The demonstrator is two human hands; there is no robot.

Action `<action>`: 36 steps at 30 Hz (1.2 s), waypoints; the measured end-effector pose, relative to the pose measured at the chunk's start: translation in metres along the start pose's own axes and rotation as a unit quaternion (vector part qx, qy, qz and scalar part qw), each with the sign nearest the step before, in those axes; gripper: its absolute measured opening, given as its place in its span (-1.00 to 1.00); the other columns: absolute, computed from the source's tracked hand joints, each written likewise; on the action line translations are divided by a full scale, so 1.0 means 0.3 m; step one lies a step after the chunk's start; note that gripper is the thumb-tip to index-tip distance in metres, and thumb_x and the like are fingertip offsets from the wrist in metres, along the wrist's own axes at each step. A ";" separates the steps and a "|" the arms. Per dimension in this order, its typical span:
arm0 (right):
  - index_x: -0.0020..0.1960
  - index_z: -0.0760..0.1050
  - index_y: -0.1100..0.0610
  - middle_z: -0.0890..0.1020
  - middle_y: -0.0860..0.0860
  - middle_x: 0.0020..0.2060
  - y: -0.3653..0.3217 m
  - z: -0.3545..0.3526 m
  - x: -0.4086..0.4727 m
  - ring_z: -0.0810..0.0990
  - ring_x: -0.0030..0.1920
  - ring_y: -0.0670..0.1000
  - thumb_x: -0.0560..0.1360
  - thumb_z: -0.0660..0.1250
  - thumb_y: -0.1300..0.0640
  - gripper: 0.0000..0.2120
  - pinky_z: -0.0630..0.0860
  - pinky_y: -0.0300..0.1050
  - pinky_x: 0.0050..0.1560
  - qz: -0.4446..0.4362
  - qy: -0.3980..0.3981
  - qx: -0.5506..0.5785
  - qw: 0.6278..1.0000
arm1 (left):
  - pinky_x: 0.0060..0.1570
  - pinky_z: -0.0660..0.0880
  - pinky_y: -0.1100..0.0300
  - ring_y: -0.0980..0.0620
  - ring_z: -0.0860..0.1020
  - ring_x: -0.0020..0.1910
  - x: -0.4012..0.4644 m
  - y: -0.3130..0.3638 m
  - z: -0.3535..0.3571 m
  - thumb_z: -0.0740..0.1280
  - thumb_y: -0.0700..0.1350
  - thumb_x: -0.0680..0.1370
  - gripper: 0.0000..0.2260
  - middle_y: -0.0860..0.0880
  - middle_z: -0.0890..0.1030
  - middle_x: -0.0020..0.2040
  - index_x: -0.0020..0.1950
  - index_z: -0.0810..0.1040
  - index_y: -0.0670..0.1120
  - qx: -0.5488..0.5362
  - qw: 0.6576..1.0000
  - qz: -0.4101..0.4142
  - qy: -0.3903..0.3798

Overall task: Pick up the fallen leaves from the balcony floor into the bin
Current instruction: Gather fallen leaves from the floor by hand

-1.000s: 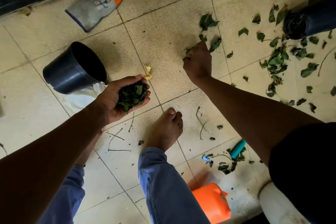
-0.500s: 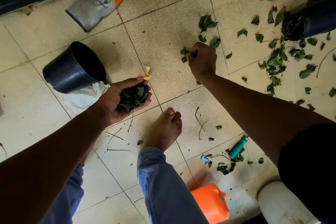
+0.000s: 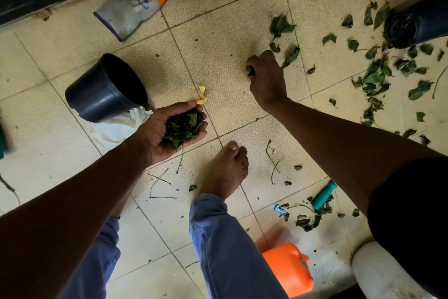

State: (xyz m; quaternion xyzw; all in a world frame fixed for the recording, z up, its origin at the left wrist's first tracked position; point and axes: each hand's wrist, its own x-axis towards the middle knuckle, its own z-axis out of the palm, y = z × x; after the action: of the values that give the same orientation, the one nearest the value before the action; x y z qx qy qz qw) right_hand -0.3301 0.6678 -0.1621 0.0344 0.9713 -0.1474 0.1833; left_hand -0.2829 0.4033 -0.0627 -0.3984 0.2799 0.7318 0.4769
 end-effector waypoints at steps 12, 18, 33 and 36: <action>-0.09 0.70 0.12 0.73 0.03 -0.10 0.042 -0.072 0.022 0.66 -0.06 -0.01 0.42 0.44 0.30 -0.87 0.46 -0.26 -0.04 0.109 0.026 0.097 0.989 | -0.11 0.64 0.14 -0.03 0.62 -0.08 -0.015 0.000 0.009 0.40 -0.07 0.53 -0.87 -0.09 0.60 -0.04 -0.07 0.63 -0.13 0.007 1.000 -0.006 0.014; -0.20 0.68 0.04 0.70 0.02 -0.10 0.164 -0.113 -0.105 0.66 -0.04 -0.03 0.36 0.57 0.15 -0.92 0.56 -0.12 0.09 0.210 0.027 0.173 0.962 | -0.15 0.64 0.15 -0.02 0.62 -0.08 -0.011 -0.006 0.027 0.40 -0.07 0.51 -0.87 -0.08 0.61 -0.06 -0.10 0.64 -0.12 0.008 1.000 -0.022 0.010; 0.03 0.61 0.20 0.58 0.20 0.04 0.105 0.040 -0.260 0.62 -0.01 0.29 0.50 0.35 0.29 -0.87 0.46 -0.04 -0.16 0.170 -0.026 0.011 0.985 | -0.13 0.64 0.17 -0.02 0.63 -0.11 0.014 -0.028 0.045 0.37 -0.09 0.51 -0.90 -0.07 0.60 -0.06 -0.10 0.60 -0.12 -0.003 1.000 -0.024 0.016; 0.03 0.63 0.15 0.66 0.14 -0.01 0.131 0.023 -0.246 0.64 0.01 0.22 0.48 0.36 0.27 -0.84 0.35 -0.16 -0.15 0.192 -0.011 0.034 0.981 | -0.14 0.64 0.17 -0.02 0.63 -0.10 0.012 -0.024 0.047 0.37 -0.09 0.51 -0.90 -0.07 0.60 -0.05 -0.09 0.59 -0.12 -0.006 0.999 -0.026 0.017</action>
State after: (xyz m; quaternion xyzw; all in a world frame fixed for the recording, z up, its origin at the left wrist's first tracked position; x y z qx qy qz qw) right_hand -0.2542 0.7023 -0.1520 0.2245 0.9390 -0.1429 0.2177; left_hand -0.2816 0.4189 -0.0585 -0.4211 0.2731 0.7138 0.4885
